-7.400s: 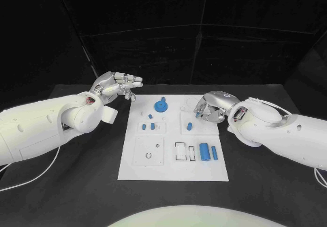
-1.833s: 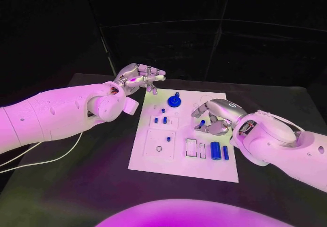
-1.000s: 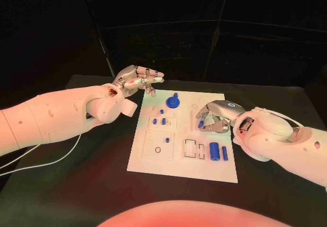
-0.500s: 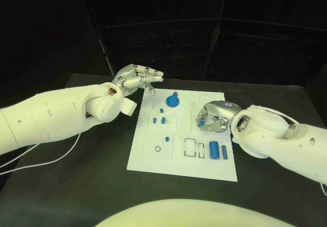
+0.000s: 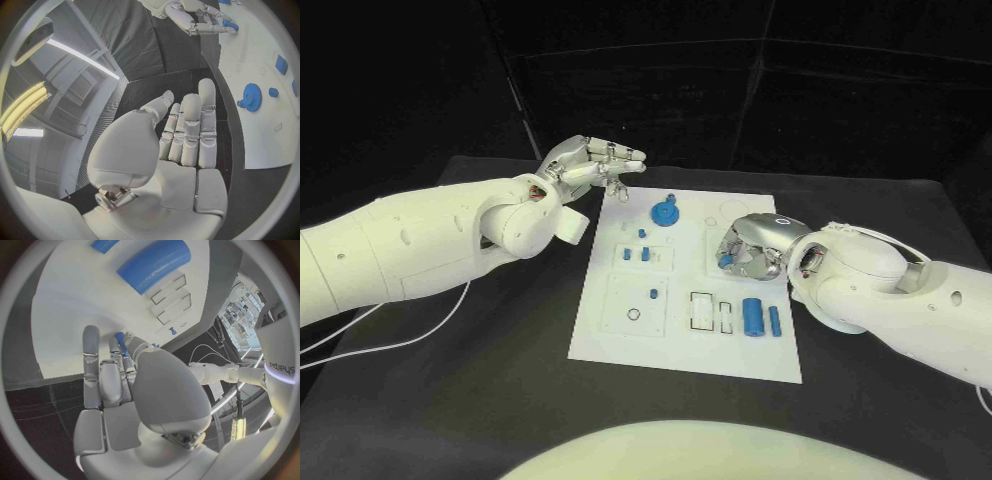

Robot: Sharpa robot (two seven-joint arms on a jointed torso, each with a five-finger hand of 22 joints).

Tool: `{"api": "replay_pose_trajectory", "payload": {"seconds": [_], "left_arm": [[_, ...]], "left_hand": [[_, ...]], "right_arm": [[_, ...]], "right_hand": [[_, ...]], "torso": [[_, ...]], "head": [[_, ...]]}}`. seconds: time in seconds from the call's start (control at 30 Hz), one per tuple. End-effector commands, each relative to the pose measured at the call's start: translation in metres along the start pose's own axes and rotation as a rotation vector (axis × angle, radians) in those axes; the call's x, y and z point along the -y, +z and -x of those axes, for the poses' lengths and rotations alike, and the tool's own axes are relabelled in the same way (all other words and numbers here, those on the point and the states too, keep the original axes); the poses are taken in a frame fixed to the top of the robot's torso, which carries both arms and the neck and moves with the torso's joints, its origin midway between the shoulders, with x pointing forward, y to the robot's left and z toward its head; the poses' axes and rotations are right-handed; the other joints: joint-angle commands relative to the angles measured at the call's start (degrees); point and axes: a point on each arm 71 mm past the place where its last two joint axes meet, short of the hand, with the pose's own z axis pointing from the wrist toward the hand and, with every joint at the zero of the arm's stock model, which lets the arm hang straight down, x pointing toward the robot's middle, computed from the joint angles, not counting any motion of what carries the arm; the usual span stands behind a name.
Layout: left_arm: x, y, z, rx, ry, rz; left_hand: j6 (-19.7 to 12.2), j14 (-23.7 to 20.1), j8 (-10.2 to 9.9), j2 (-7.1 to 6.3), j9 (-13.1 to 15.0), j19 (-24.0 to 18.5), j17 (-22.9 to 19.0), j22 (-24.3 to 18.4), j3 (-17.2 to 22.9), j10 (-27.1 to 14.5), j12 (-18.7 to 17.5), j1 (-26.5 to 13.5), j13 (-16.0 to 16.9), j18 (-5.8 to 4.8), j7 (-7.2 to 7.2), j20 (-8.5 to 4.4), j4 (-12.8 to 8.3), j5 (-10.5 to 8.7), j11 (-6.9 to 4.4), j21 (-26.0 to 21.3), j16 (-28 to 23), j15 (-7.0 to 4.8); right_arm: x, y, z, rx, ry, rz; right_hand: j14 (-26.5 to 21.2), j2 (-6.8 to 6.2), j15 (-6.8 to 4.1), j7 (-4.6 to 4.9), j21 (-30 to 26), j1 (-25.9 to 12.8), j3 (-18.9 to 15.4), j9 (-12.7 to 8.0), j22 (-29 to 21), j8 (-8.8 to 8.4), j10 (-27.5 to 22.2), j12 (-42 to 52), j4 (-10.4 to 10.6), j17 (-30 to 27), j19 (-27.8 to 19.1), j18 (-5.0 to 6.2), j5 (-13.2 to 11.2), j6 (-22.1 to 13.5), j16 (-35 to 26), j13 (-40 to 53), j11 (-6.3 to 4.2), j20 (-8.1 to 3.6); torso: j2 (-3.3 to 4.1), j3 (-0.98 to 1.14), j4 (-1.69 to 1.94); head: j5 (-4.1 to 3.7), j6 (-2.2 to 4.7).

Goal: Assemble the parts on the task board

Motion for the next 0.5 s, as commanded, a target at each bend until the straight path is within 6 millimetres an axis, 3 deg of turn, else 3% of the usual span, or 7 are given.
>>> {"api": "replay_pose_trajectory", "payload": {"seconds": [0.03, 0.23, 0.5], "left_arm": [[0.0009, 0.0005, -0.0010, -0.010, -0.007, -0.003], [0.0007, 0.0006, -0.0010, -0.010, -0.007, -0.003], [0.0004, 0.0001, -0.0004, -0.009, -0.007, -0.002]], "left_hand": [[-0.3, -0.5, -0.4, -0.10, 0.0, -0.1, -0.1, -0.1, 0.1, -0.4, 0.0, -0.3, 0.0, 0.70, -0.04, 0.18, 0.3, 0.05, -0.10, -0.4, -0.2, -0.10], [-0.4, -0.5, -0.4, 0.01, 0.0, -0.1, -0.1, -0.1, 0.1, -0.4, 0.0, -0.4, 0.0, 0.71, -0.04, 0.20, 0.4, 0.05, -0.10, -0.4, -0.2, -0.09], [-0.4, -0.5, -0.4, 0.01, 0.0, -0.1, -0.1, -0.1, 0.1, -0.4, 0.0, -0.4, 0.0, 0.71, -0.04, 0.20, 0.4, 0.05, -0.10, -0.4, -0.2, -0.09]], "right_arm": [[-0.0029, 0.0002, 0.0030, 0.035, 0.000, 0.022], [-0.0064, -0.0007, 0.0070, 0.090, 0.017, 0.051], [-0.0050, -0.0077, 0.0102, 0.115, 0.026, 0.056]], "right_hand": [[1.6, 0.32, -0.54, -0.30, 0.3, 0.2, 1.1, 0.1, 0.1, 0.38, 1.4, -0.1, -0.2, 0.2, 0.4, 0.44, -0.4, 0.9, 0.4, 0.2, -0.35, -0.32], [2.0, 0.56, -1.08, -0.90, 1.6, 0.3, 3.6, 0.2, 2.2, 0.76, 3.4, -0.2, -0.9, 1.6, 1.4, 0.10, -0.6, 2.8, 1.3, 0.3, -1.00, -0.86], [2.0, 0.33, -1.14, -0.96, 1.7, -0.3, 4.4, 0.2, 2.2, 0.66, 3.8, -0.5, -0.9, 1.6, 1.4, 0.08, -0.9, 3.1, 1.4, 0.3, -1.09, -0.97]], "torso": [[0.00, -0.02, 0.00], [0.00, 0.01, -0.02], [-0.04, -0.02, 0.09]], "head": [[-0.02, 0.03], [-0.07, 0.02], [0.00, 0.14]]}}
